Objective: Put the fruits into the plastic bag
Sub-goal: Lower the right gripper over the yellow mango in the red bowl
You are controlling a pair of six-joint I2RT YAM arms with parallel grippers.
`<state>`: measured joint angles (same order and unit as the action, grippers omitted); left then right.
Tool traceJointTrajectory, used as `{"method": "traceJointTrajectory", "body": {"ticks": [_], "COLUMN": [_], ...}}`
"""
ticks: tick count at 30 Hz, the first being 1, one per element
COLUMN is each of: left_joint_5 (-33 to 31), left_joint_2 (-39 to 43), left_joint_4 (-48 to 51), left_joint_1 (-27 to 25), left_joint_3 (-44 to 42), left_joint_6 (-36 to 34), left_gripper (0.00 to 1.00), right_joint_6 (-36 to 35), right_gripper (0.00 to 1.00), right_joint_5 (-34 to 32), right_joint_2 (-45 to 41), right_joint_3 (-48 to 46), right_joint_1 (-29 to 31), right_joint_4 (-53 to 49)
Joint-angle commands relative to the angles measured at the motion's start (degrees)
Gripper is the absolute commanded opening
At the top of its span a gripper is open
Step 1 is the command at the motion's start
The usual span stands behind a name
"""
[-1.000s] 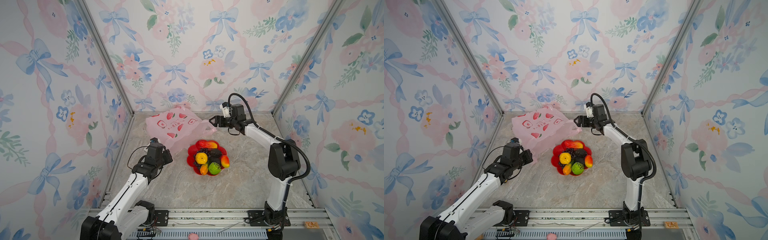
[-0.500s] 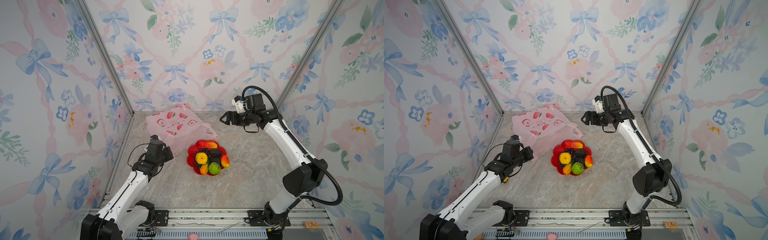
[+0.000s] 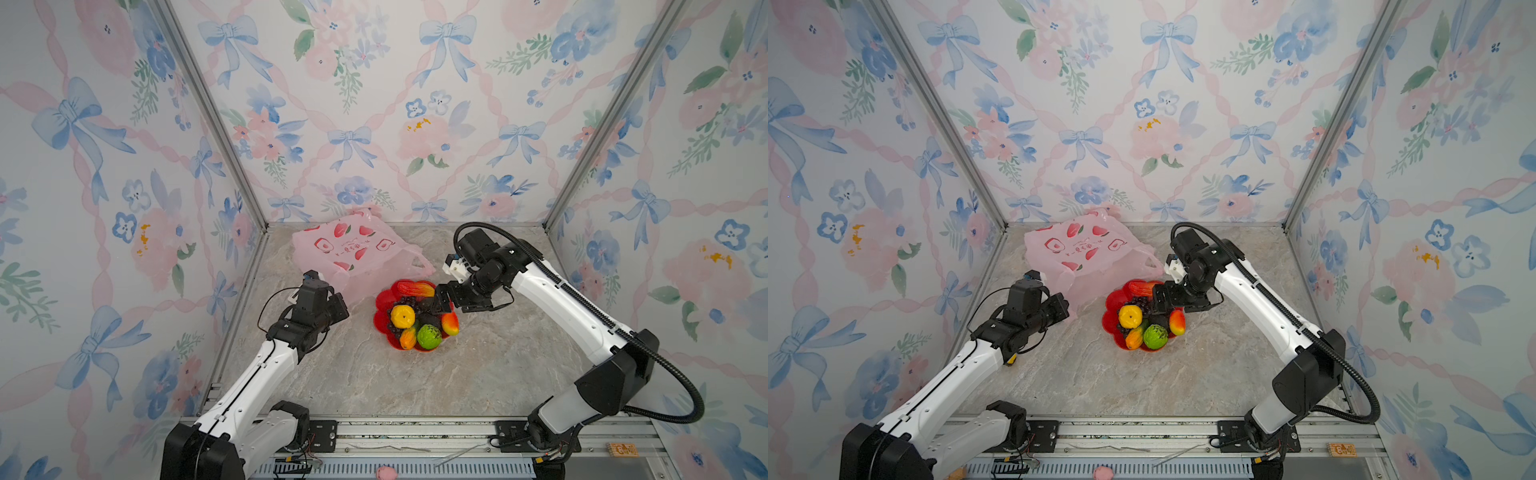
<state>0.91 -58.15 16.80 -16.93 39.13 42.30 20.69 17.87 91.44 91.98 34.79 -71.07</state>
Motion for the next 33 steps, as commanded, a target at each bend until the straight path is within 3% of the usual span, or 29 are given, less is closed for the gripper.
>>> {"method": "traceJointTrajectory", "body": {"ticks": [1,12,22,33], "left_joint_5": [0.2,-0.3,0.1,0.4], "left_joint_2": [1.4,4.5,4.2,3.5], "left_joint_4": [-0.5,-0.4,-0.4,-0.4], "left_joint_1": [-0.5,-0.7,-0.6,-0.6], "left_joint_3": [0.2,-2.5,-2.0,-1.7], "left_joint_6": [0.8,1.9,0.9,0.4], "left_gripper": [0.0,0.0,0.0,0.0], "right_joint_6": [2.2,-1.3,-2.3,-2.0], "right_gripper": [1.0,1.0,0.98,0.97], "right_joint_5": [-1.8,-7.0,-10.3,-15.5], "right_joint_2": [2.5,19.0,25.8,27.8], "right_joint_3": [2.3,15.2,19.2,19.4], "right_joint_1": [4.5,14.7,16.3,16.4], "right_joint_4": [0.9,0.4,1.2,1.1]}}
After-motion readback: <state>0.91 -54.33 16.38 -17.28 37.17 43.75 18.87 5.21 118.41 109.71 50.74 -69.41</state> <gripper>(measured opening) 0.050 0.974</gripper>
